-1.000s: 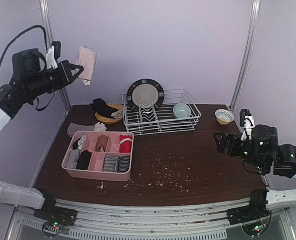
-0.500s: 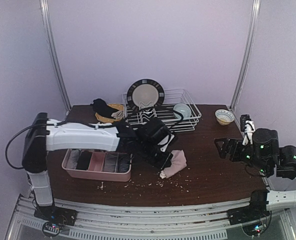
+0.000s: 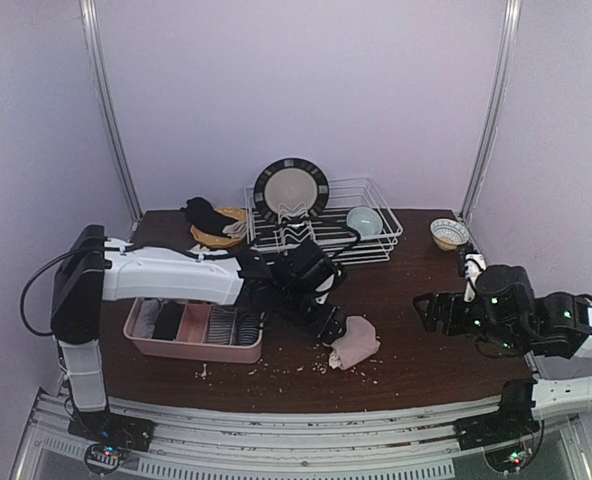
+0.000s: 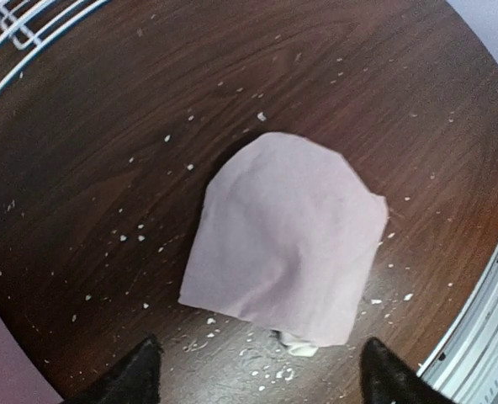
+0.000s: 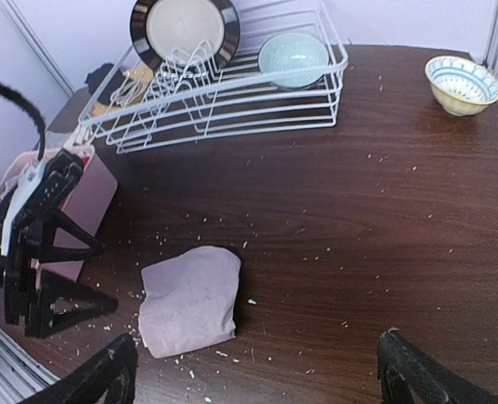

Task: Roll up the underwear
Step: Move the storage box to the center of the board.

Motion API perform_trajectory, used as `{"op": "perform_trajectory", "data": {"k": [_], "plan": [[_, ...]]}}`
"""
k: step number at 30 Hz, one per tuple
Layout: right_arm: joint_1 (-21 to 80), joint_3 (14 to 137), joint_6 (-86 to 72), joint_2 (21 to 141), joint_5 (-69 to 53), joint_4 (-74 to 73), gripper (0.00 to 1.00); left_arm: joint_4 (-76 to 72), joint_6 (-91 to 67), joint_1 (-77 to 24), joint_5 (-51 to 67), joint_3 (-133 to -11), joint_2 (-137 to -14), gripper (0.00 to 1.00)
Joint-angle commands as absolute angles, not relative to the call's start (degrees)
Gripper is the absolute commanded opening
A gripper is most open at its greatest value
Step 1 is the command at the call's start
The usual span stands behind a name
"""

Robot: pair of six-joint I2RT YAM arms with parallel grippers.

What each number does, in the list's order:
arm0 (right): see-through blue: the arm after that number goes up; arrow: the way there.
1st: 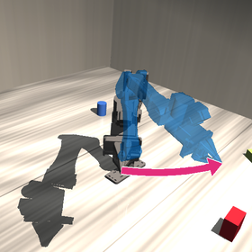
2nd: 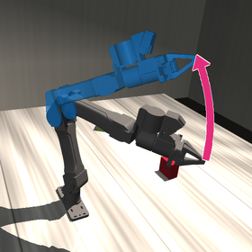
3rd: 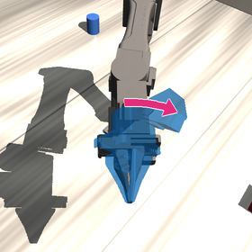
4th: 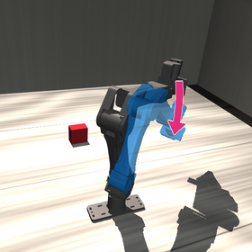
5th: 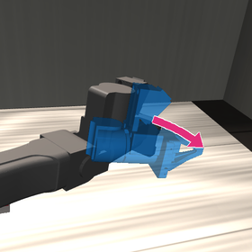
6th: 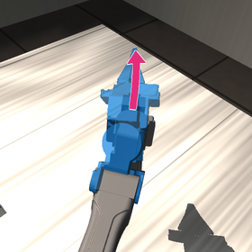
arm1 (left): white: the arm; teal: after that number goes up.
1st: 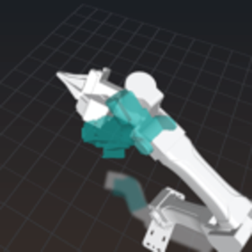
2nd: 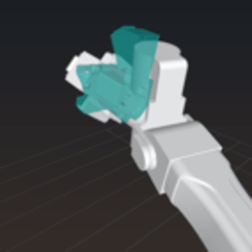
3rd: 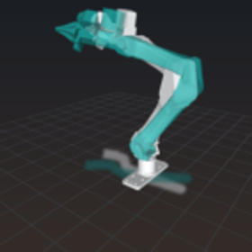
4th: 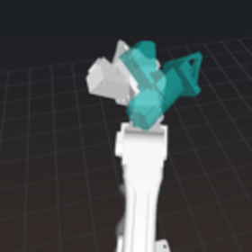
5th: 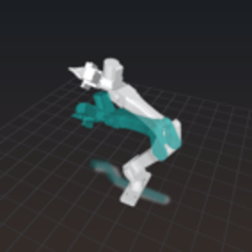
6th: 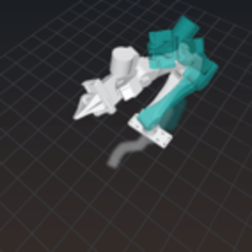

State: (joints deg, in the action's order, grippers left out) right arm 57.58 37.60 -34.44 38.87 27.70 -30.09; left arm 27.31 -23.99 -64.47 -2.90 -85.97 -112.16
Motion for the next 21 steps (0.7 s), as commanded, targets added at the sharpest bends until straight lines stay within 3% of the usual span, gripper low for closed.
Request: {"op": "perform_trajectory", "data": {"k": [1, 7, 11, 21], "plan": [[57.48, 35.80, -33.93, 46.87, 18.28, -24.53, 0.94, 22.48, -25.39, -61.58, -1.44, -80.29, -113.31, 0.75], [58.46, 37.40, -35.07, 58.67, 13.15, -20.63, 0.86, 19.05, -27.76, -55.19, 0.79, -72.62, -113.44, 0.50], [59.66, 38.59, -35.13, 62.88, 12.76, -18.78, 0.86, 21.48, -28.94, -52.19, -3.81, -69.10, -111.20, 0.37], [61.46, 43.71, -32.87, 75.64, 10.15, -15.46, 0.79, 25.05, -31.55, -42.40, -12.99, -56.94, -94.45, 0.30]]}}
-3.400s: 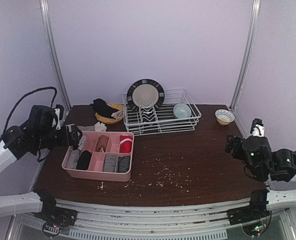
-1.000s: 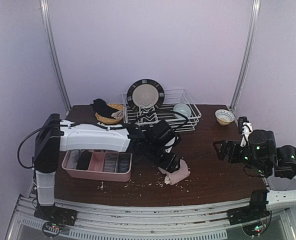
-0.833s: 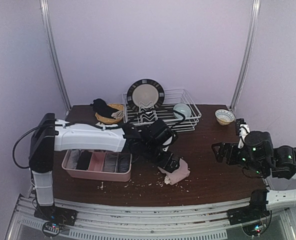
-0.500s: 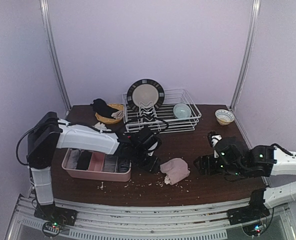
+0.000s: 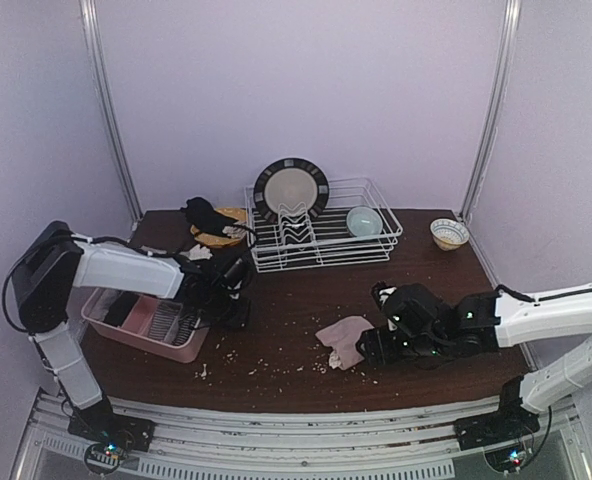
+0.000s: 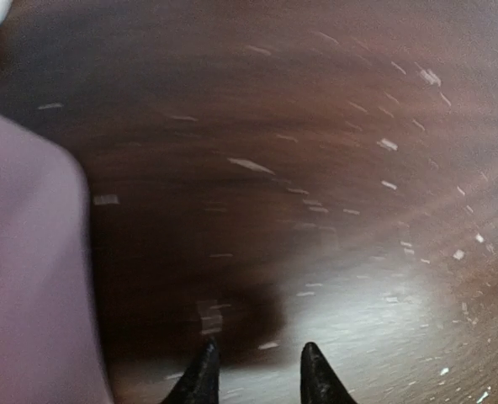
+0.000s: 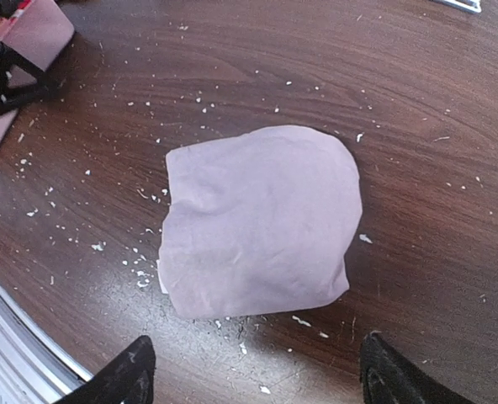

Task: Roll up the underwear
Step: Move the storage box to the center of the board, then pick up the underwear from the center of the board, then place the underwear at the center of the board.

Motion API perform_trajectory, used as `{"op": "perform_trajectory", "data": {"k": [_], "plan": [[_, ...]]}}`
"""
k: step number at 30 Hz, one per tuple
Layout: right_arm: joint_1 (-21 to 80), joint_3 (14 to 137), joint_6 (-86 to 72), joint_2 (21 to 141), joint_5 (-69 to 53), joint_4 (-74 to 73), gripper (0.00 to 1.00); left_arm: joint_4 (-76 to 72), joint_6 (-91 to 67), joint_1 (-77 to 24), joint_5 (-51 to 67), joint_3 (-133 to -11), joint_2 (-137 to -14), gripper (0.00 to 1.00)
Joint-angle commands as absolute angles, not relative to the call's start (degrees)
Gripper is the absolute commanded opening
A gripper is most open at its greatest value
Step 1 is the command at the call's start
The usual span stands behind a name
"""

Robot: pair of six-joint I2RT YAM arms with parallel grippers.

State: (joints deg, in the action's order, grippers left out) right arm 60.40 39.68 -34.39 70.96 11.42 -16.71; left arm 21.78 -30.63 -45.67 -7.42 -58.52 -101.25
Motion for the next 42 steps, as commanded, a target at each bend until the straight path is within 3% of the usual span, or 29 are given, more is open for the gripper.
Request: {"op": "perform_trajectory", "data": {"k": [1, 8, 12, 17, 18, 21, 22, 29, 34, 35, 39, 42], "plan": [[62.08, 44.72, -32.39, 77.22, 10.52, -15.70, 0.77, 25.89, -30.73, -42.29, -12.86, -56.75, -93.16, 0.30], [65.92, 58.12, -29.20, 94.61, 15.81, -23.16, 0.72, 25.41, -30.55, -47.82, -9.36, -53.90, -82.38, 0.45], [66.30, 62.05, -29.56, 100.29, 25.60, -27.54, 0.49, 27.71, -30.45, -49.74, -12.08, -51.90, -76.85, 0.50], [64.93, 64.93, -28.55, 104.37, 27.82, -32.42, 0.39, 31.69, -30.49, -49.75, -14.96, -48.27, -70.89, 0.51], [64.89, 65.74, -28.42, 105.06, 28.15, -33.62, 0.35, 31.60, -30.86, -49.72, -14.50, -47.41, -69.35, 0.51], [64.89, 66.32, -28.31, 104.24, 27.42, -33.59, 0.01, 30.77, -32.18, -49.72, -13.39, -44.64, -64.38, 0.51], [64.99, 66.24, -27.84, 102.69, 26.00, -32.88, 0.00, 30.69, -32.67, -49.74, -13.10, -43.81, -62.68, 0.50], [68.41, 65.90, -19.88, 80.60, 1.44, -13.18, 0.00, 30.48, -33.69, -49.85, -12.15, -41.86, -51.01, 0.50], [67.33, 59.88, -19.58, 72.24, 6.70, -15.20, 0.01, 28.29, -34.20, -50.10, -10.67, -39.21, -46.39, 0.52], [66.57, 56.60, -20.54, 71.95, 7.78, -16.51, 0.05, 27.31, -34.54, -50.10, -10.04, -38.12, -46.18, 0.52], [64.87, 45.49, -27.44, 70.35, 10.56, -15.72, 0.49, 23.06, -35.63, -50.46, -6.55, -35.00, -47.21, 0.60], [65.27, 40.32, -30.79, 68.04, 11.15, -13.91, 0.60, 21.20, -35.79, -52.73, -6.42, -34.42, -49.56, 0.64]]}}
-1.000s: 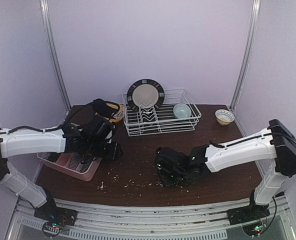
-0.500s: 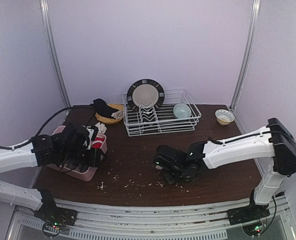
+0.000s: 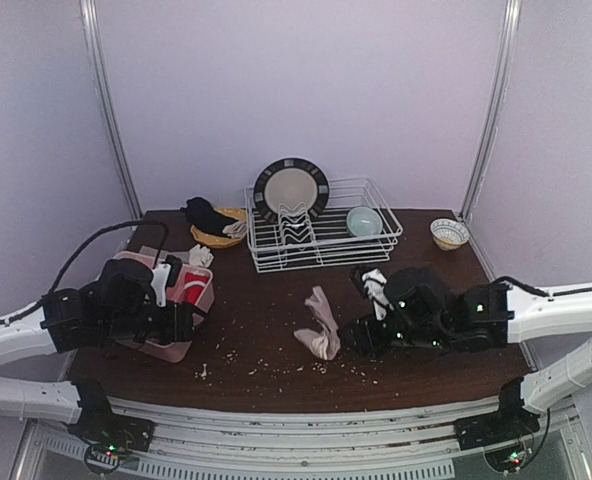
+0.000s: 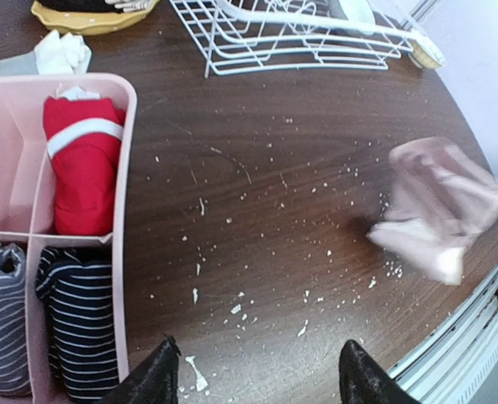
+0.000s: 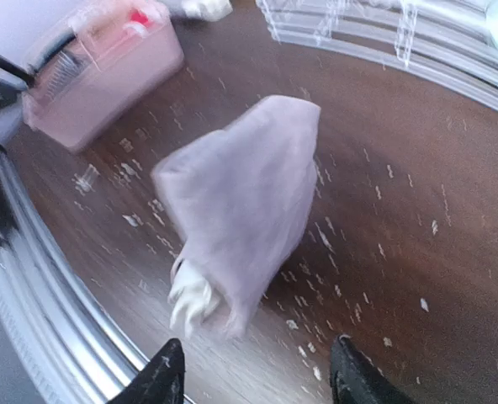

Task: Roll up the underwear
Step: Place the underwear at the center of the board, then pick up the underwear from the center of the board.

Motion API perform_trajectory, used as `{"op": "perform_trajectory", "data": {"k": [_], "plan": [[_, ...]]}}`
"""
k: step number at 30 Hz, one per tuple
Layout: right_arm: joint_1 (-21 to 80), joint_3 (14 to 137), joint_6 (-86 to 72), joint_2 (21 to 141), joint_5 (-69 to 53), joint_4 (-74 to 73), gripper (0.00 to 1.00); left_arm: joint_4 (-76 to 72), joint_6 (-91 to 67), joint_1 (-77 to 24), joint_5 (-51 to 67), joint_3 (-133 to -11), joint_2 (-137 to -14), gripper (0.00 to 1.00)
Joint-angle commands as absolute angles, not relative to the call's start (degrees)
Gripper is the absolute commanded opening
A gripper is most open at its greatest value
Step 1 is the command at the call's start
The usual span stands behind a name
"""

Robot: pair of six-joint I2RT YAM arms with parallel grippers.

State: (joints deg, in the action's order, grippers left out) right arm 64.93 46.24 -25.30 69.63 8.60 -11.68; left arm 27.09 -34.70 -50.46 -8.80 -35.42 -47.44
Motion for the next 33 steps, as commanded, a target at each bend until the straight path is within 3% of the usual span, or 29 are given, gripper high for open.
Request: {"op": "perform_trajectory", "data": {"k": [1, 8, 14, 23, 28, 31, 33], "plan": [[65.64, 39.53, -31.52, 67.48, 11.62, -14.20, 0.61, 20.50, -35.75, -53.88, -6.87, -34.48, -50.70, 0.64], [67.51, 41.08, -31.55, 70.39, 12.39, -17.98, 0.54, 11.81, -36.85, -58.38, -5.25, -34.25, -61.16, 0.64], [67.63, 48.62, -32.28, 83.48, 2.26, -15.37, 0.51, 7.69, -37.29, -60.11, -3.58, -36.83, -71.16, 0.60], [66.90, 52.55, -36.47, 95.17, 3.53, -11.58, 0.40, 6.51, -38.44, -61.17, -3.25, -36.33, -74.63, 0.58], [66.88, 52.98, -36.81, 97.82, 1.33, -8.90, 0.25, 7.00, -38.55, -61.17, -3.43, -35.70, -74.21, 0.57], [66.83, 53.46, -36.36, 97.98, 1.13, -8.92, 0.02, 7.39, -38.67, -61.17, -3.70, -35.34, -73.69, 0.57], [66.83, 53.48, -35.32, 96.35, 1.73, -9.13, 0.00, 8.10, -38.78, -61.17, -4.09, -35.33, -73.17, 0.56]]}}
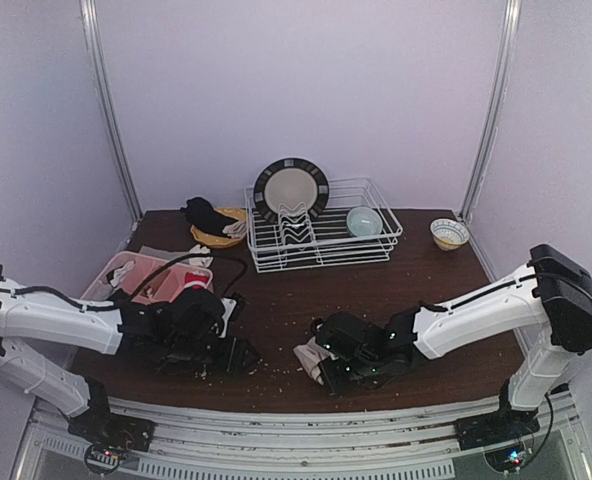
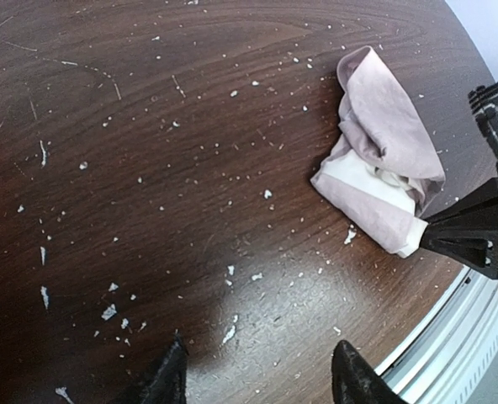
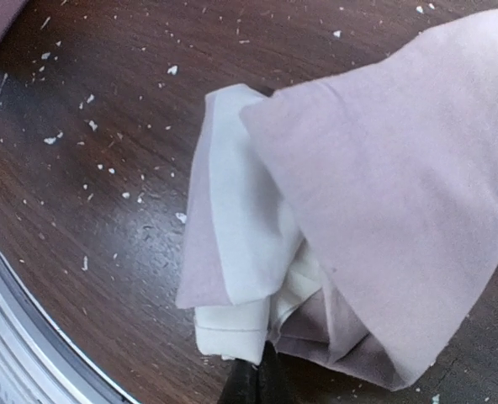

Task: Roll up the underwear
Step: Pick up the underwear from the center of the board, then place the underwear at the center of the board.

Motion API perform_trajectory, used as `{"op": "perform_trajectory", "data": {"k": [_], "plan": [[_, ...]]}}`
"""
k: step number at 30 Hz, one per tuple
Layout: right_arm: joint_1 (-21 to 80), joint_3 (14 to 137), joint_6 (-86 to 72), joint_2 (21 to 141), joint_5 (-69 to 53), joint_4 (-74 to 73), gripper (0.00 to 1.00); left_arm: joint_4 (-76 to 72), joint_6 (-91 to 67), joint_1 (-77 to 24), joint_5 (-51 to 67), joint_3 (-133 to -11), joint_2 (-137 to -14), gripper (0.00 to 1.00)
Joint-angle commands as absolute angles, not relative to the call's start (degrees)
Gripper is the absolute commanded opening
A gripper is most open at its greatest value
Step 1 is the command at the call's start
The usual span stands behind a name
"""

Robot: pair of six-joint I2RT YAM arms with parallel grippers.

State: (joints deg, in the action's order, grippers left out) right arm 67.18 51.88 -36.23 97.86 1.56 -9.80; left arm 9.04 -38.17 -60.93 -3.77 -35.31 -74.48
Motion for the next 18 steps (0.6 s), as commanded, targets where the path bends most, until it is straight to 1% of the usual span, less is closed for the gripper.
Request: {"op": "perform_trajectory", "data": {"k": [1, 3, 5, 7, 10, 15, 18], "plan": [[66.95, 53.20, -34.41, 93.45, 1.86, -8.88, 0.00, 8.53, -38.83, -61.17, -4.42, -35.33, -72.71, 0.56], [67.26, 52.92, -32.38, 87.04, 3.06, -8.49, 0.00, 9.65, -38.92, -61.17, -5.40, -35.19, -71.13, 0.55], [67.66, 54.89, -29.81, 80.05, 6.08, -11.62, 0.00, 10.99, -39.01, -61.17, -6.95, -35.03, -68.50, 0.55], [68.17, 59.02, -26.66, 74.24, 8.58, -16.83, 0.00, 12.50, -38.77, -61.17, -8.63, -35.03, -65.17, 0.55], [69.25, 65.90, -22.40, 68.57, 11.33, -23.26, 0.00, 15.07, -37.58, -61.17, -10.99, -35.51, -60.11, 0.55], [71.43, 70.68, -18.58, 65.41, 12.20, -25.75, 0.00, 18.29, -35.60, -61.17, -14.27, -36.70, -54.56, 0.55], [73.34, 75.63, -17.05, 69.54, 8.26, -25.88, 0.00, 18.29, -35.81, -61.17, -15.04, -36.90, -52.98, 0.55]]}}
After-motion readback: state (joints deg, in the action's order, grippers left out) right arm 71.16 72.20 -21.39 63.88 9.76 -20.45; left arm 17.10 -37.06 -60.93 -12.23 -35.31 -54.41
